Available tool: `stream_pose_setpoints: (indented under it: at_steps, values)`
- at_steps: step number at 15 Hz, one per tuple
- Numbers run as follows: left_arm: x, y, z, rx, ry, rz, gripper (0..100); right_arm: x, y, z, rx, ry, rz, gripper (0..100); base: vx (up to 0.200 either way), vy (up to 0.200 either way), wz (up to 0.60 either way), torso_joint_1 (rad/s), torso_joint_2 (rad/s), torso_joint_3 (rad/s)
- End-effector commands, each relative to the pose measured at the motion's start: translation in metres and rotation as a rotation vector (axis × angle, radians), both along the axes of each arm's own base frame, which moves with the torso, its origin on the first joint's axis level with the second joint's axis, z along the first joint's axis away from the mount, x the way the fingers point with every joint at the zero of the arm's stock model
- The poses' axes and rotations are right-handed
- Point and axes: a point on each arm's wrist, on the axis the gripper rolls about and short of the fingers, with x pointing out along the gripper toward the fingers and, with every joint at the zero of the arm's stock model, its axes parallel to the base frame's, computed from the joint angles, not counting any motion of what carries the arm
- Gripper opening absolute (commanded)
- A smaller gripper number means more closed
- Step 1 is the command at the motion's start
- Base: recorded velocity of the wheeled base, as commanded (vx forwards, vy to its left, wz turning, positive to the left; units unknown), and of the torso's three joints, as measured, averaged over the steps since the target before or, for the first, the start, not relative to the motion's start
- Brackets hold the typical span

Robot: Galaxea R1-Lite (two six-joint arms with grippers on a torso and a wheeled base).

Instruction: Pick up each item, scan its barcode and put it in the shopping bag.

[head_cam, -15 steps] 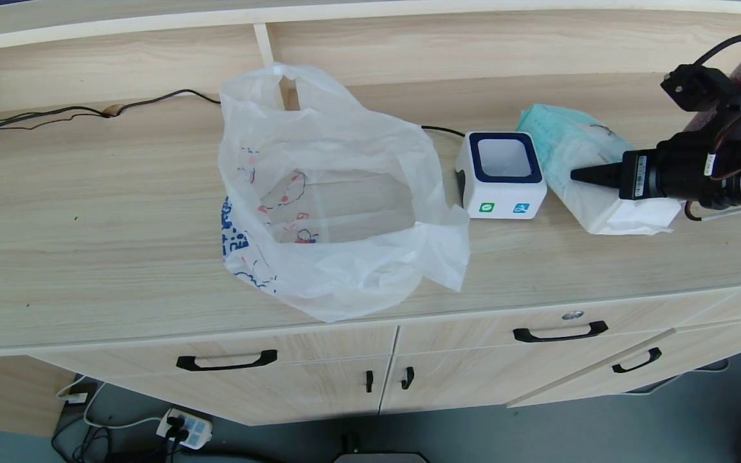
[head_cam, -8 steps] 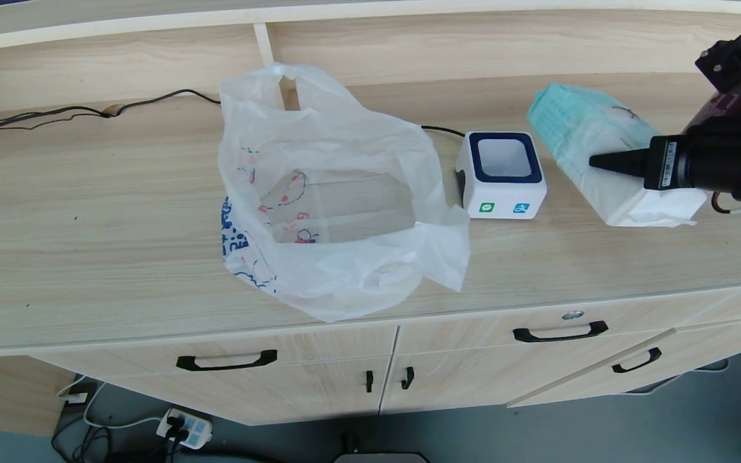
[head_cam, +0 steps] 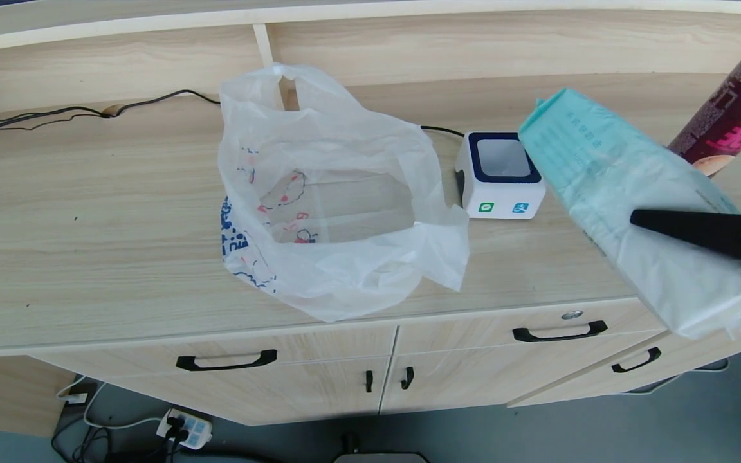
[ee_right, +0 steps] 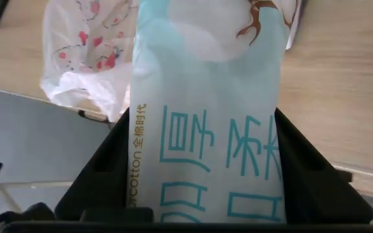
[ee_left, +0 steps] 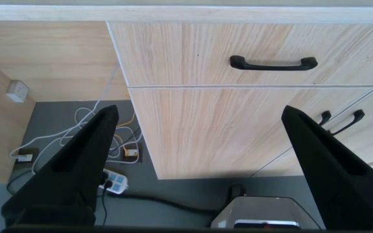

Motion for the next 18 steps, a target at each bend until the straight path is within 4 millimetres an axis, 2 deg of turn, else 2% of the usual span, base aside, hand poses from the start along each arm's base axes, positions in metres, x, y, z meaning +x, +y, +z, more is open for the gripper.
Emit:
stream_pose_setpoints:
  at_steps: [1, 4, 8, 11, 15, 18]
  values:
    - [0.000, 0.000, 0.000, 0.000, 0.001, 0.001, 100, -0.029, 0.012, 0.005, 0.184, 0.044, 0.142, 0, 0.000, 0.000, 0.00, 0.000, 0.00, 0.000]
    - [0.000, 0.000, 0.000, 0.000, -0.001, 0.001, 100, -0.017, 0.032, 0.013, 0.471, 0.197, 0.193, 0, 0.000, 0.000, 0.00, 0.000, 0.00, 0.000]
    - [0.000, 0.000, 0.000, 0.000, 0.001, 0.001, 100, -0.015, 0.037, 0.010, 0.747, 0.421, 0.287, 0, 0.000, 0.000, 0.00, 0.000, 0.00, 0.000]
    - [0.000, 0.000, 0.000, 0.000, 0.001, 0.001, 100, -0.018, 0.039, 0.001, 0.835, 0.485, 0.306, 0, 0.000, 0.000, 0.00, 0.000, 0.00, 0.000]
    - [0.000, 0.000, 0.000, 0.000, 0.001, 0.001, 100, -0.031, 0.042, 0.005, 1.032, 0.622, 0.409, 0, 0.000, 0.000, 0.00, 0.000, 0.00, 0.000]
    - [0.000, 0.000, 0.000, 0.000, 0.001, 0.001, 100, -0.034, 0.049, 0.008, 1.077, 0.694, 0.497, 0, 0.000, 0.000, 0.00, 0.000, 0.00, 0.000]
